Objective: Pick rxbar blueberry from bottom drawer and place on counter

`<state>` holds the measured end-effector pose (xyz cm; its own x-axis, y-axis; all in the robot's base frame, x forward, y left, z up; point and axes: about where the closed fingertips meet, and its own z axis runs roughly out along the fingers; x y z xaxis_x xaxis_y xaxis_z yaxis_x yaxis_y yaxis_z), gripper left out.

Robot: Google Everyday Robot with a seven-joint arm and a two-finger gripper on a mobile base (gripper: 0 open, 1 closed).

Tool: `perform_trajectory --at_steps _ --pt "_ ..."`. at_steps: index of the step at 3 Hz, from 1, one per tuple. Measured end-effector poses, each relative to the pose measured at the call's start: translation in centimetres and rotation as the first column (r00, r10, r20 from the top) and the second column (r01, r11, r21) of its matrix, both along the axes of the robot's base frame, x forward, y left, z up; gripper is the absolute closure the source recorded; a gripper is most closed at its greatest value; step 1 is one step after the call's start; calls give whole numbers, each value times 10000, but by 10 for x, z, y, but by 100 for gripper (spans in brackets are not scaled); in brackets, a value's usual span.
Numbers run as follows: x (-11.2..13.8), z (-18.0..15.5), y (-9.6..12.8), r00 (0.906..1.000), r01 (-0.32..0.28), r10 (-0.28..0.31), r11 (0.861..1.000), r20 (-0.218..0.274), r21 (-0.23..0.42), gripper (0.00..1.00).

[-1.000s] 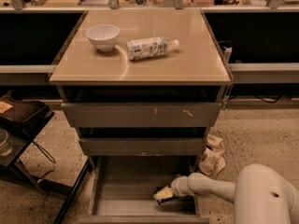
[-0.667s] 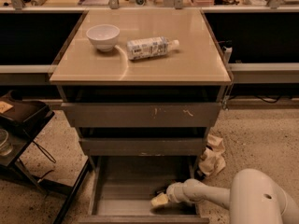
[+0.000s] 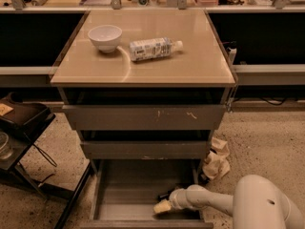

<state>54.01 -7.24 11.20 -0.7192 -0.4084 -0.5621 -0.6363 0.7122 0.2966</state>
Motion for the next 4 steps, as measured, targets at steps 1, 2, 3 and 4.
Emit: perform_trajectory --at_steps 1,2,3,4 --pt "-1 -6 4 9993 -4 11 9998 366 -179 0" --pt "-2 -11 6 9981 146 -126 9993 597 -339 0" --pt "-2 -11 6 9981 144 -124 9993 597 -339 0" --pt "-2 -11 6 9981 144 -123 9993 596 -339 19"
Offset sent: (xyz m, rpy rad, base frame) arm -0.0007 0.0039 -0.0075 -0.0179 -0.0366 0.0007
